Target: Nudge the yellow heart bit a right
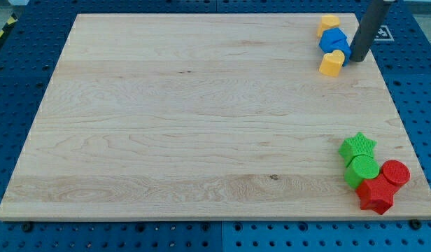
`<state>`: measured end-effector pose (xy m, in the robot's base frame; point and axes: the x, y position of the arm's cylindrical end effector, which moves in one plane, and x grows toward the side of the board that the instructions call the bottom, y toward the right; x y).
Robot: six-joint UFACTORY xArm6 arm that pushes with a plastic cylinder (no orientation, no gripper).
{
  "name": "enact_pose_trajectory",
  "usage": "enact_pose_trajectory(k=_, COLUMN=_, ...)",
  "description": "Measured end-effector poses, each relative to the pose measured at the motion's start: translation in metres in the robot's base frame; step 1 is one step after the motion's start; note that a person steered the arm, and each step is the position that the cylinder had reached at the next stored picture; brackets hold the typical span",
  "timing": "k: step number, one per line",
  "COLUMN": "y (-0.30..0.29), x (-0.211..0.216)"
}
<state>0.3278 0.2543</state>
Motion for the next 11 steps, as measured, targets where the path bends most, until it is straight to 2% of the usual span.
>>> enact_pose_trajectory(k=1, y=-0.003, x=0.009)
enact_pose_trajectory(k=3, y=-0.002, x=0.1)
enact_pose_trajectory(k=4, y=-0.053, x=0.09)
enact_pose_trajectory(k=5, y=-0.115, x=0.046)
enact_pose_trajectory(k=6, y=-0.145, x=0.009)
enact_pose_trajectory(k=9, y=-0.113, x=0.013)
enact_pose_trajectory(k=11, y=-0.116, x=-0.012)
